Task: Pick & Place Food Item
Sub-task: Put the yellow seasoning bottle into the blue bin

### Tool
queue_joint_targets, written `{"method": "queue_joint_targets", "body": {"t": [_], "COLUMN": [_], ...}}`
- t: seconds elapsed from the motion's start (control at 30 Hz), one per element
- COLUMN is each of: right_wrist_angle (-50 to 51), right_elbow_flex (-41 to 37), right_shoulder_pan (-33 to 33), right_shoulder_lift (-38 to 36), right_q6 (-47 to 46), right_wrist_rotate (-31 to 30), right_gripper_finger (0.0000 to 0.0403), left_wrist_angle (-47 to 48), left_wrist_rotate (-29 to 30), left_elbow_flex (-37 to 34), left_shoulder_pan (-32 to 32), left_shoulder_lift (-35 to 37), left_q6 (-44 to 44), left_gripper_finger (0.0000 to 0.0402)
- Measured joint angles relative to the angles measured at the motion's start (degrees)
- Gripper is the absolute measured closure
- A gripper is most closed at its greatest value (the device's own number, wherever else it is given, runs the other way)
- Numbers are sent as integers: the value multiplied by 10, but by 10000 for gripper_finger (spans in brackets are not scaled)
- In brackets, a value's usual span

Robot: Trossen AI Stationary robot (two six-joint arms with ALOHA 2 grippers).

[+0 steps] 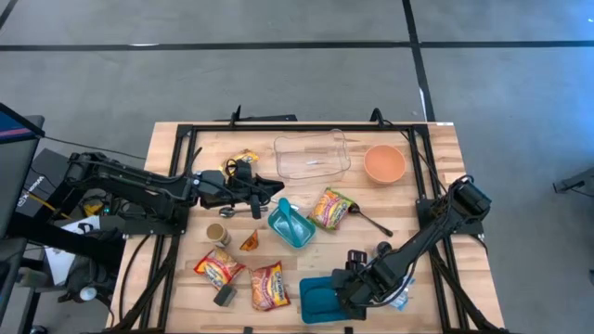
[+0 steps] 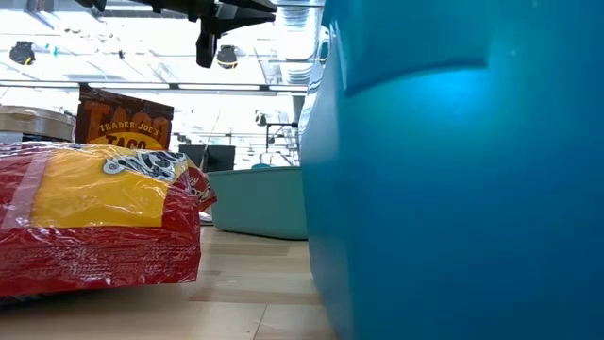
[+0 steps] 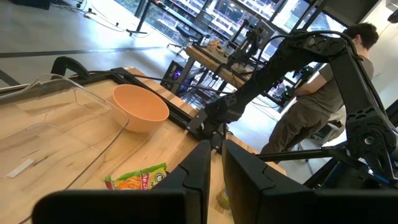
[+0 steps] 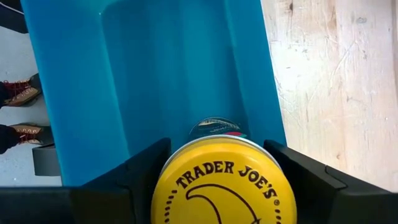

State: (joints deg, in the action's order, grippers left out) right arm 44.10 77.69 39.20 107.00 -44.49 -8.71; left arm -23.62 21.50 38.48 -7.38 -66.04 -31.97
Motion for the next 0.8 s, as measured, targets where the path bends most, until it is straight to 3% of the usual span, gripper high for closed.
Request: {"method": "queue_joint_targets", "body": {"t": [0.8], "right_wrist_angle": [-9], "right_elbow_flex": [0], "right_shoulder_pan": [-2], "right_shoulder_lift": [0], "right_q6": [31], "right_wrist_rotate": [16], "right_gripper_finger": [152], "left_wrist_angle": [0], "left_wrist_rotate": [-1], "left_elbow_flex": [0], "left_shoulder_pan": [0], "left_shoulder_lift": [0], "left_q6": [0], "left_gripper_finger": [366]}}
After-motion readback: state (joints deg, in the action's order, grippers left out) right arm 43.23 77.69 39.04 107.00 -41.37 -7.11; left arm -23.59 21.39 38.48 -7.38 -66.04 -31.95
